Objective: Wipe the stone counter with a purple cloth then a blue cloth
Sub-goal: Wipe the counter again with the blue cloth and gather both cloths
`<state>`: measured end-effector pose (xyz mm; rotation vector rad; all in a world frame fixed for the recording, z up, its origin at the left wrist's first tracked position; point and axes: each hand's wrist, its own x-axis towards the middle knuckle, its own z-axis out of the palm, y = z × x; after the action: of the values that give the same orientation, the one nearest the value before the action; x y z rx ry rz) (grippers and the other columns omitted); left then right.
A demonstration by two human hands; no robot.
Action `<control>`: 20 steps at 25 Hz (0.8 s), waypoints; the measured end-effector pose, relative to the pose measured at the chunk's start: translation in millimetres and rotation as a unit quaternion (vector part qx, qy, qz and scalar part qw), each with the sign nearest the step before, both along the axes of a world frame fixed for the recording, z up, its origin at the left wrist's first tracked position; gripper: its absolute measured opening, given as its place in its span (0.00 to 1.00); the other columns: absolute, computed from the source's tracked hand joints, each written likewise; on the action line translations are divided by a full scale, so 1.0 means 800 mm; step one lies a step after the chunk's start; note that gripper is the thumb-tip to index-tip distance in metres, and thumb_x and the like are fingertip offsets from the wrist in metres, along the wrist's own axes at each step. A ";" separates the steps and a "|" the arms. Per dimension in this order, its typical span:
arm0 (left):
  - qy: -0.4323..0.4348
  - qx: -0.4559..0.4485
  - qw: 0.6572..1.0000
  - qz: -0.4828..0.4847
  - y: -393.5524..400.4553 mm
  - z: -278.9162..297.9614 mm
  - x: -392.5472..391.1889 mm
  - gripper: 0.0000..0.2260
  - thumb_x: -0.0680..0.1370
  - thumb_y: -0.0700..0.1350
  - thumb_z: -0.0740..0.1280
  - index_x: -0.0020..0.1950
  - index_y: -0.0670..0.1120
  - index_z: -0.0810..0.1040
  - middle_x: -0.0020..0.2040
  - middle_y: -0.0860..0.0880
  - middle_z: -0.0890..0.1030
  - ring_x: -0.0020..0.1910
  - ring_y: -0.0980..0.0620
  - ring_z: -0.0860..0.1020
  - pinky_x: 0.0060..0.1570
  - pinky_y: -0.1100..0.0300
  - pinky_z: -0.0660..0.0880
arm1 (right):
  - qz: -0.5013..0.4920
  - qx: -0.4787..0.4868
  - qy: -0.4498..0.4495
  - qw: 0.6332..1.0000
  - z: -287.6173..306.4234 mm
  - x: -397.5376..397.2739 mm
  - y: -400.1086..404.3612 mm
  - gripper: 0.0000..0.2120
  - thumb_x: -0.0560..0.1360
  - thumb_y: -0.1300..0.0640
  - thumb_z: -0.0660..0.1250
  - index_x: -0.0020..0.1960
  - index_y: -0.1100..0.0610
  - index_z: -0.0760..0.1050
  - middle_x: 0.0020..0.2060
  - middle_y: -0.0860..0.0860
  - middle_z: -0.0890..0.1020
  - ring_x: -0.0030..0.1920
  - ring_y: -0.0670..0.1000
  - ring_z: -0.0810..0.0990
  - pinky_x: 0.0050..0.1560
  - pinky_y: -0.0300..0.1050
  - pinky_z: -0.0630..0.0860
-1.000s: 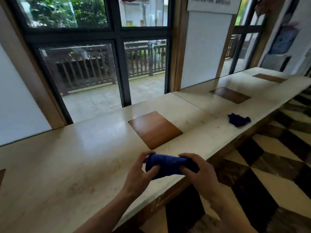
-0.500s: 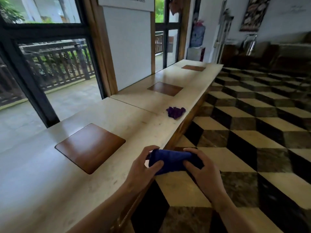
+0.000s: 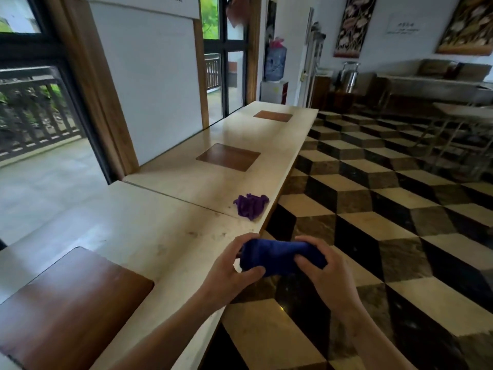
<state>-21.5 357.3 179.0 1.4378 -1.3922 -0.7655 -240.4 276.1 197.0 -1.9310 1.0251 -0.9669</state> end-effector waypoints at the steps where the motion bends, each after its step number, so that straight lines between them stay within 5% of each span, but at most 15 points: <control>1: 0.006 0.010 1.000 -0.013 -0.029 -0.002 0.009 0.26 0.73 0.56 0.71 0.67 0.71 0.66 0.60 0.73 0.72 0.61 0.67 0.72 0.52 0.62 0.80 | -0.010 -0.003 0.008 1.000 -0.002 0.006 -0.024 0.17 0.77 0.57 0.69 0.60 0.38 0.74 0.52 0.37 0.80 0.52 0.37 0.78 0.46 0.29 0.76; 7: 0.012 0.029 0.999 -0.040 -0.136 -0.011 0.032 0.30 0.71 0.55 0.73 0.69 0.69 0.65 0.58 0.72 0.72 0.60 0.68 0.72 0.49 0.70 0.77 | -0.046 0.001 0.032 0.998 -0.010 0.029 -0.125 0.16 0.77 0.53 0.69 0.61 0.39 0.74 0.53 0.38 0.80 0.52 0.37 0.79 0.47 0.36 0.79; 10: 0.016 0.040 0.999 -0.030 -0.200 -0.017 0.042 0.31 0.70 0.57 0.73 0.70 0.68 0.65 0.57 0.73 0.72 0.59 0.68 0.73 0.50 0.65 0.79 | -0.039 0.006 0.021 0.999 -0.016 0.039 -0.193 0.16 0.77 0.54 0.69 0.61 0.39 0.74 0.52 0.39 0.80 0.52 0.39 0.79 0.48 0.39 0.80; 15: 0.053 0.027 0.998 0.006 -0.306 -0.024 0.047 0.30 0.71 0.54 0.74 0.70 0.66 0.66 0.57 0.73 0.72 0.60 0.65 0.75 0.46 0.70 0.78 | 0.019 0.016 0.021 0.999 -0.017 0.052 -0.322 0.19 0.77 0.55 0.70 0.57 0.32 0.71 0.51 0.37 0.80 0.52 0.35 0.78 0.46 0.33 0.78; 20: 0.070 0.029 0.996 0.050 -0.410 -0.022 0.042 0.30 0.73 0.47 0.75 0.71 0.62 0.67 0.64 0.56 0.74 0.61 0.51 0.79 0.50 0.60 0.81 | 0.074 0.020 0.044 0.996 -0.013 0.063 -0.465 0.19 0.77 0.52 0.70 0.55 0.28 0.70 0.51 0.35 0.79 0.51 0.37 0.79 0.46 0.33 0.77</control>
<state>12.5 29.2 161.5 1.4589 -1.1913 -0.8314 -190.1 -95.7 186.4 -2.0002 0.9291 -0.7797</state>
